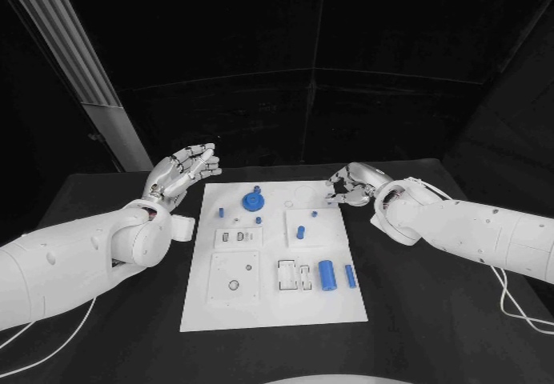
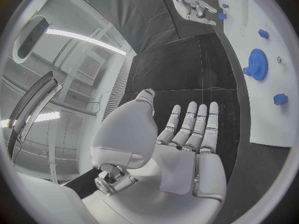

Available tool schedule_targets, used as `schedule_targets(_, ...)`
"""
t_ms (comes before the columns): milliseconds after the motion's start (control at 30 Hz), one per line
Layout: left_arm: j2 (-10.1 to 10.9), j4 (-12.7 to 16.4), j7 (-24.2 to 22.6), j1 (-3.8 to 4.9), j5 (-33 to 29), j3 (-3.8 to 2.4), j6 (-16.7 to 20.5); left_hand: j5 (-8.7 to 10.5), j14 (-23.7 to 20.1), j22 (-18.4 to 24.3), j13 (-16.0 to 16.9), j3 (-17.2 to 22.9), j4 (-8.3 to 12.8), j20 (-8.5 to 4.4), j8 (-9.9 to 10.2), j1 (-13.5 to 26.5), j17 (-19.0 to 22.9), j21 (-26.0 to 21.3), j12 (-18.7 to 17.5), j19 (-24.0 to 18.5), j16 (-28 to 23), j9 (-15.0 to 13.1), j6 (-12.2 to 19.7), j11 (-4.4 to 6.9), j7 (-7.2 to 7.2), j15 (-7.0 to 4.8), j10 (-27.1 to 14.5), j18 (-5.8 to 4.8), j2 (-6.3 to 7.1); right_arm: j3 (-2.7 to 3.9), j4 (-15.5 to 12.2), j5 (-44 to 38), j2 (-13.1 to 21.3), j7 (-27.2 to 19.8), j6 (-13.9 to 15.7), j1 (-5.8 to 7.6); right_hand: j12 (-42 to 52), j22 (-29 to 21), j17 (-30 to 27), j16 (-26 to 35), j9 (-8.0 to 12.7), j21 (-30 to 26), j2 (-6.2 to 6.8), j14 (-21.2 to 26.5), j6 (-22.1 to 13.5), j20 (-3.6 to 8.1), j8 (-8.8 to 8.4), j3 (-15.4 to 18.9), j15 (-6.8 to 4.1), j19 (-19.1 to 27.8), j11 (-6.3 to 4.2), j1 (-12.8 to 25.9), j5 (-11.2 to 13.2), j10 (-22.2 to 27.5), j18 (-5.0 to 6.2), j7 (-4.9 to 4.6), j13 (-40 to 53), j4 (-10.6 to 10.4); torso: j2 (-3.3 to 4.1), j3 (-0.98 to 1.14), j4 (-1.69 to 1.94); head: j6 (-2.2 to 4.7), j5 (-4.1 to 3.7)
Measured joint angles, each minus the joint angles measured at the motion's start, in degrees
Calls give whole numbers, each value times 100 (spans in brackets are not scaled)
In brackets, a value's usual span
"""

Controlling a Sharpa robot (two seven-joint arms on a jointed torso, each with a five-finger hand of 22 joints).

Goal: Assemble the parts on the task board

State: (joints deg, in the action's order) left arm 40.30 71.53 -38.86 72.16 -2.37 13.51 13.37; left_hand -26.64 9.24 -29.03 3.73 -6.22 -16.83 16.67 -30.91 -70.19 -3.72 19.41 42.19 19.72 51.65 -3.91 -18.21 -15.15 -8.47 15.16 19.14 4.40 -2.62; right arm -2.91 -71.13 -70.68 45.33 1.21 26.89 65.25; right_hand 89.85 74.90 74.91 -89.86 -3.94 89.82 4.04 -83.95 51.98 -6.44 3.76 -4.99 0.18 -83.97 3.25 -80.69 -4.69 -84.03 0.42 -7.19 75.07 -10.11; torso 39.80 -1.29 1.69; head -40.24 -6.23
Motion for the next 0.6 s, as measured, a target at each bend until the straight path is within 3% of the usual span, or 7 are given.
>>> schedule_targets(300, 15, 5, 0, 0, 0, 0, -3, 0, 0, 0, 0, 0, 0, 0, 0, 0, 0, 0, 0, 0, 0, 0, 0, 0, 0, 0, 0, 0, 0, 0, 21, -141, -18, 275, -179, -3, 0, 0, 0, 0, -6, 0, 16, 1, -49, 6, 0, -3, -40, -3, -62, -105, 44, 21, 0, 9, 0, 34, -1, 2, 2, -13, 3)
schedule_targets(600, 21, 15, 0, 0, 0, 0, -4, 0, 0, 5, 0, 0, 0, 0, 0, -23, 0, 0, 0, -41, 0, 0, 0, 0, 0, 0, 0, 0, -23, 0, 60, -231, -58, 478, -317, -5, 0, 0, 0, 0, -30, 0, -67, 0, 10, 85, 39, -97, -123, 1, -122, -325, 55, 0, 1, 96, 0, 128, -1, 3, 2, -28, 16)
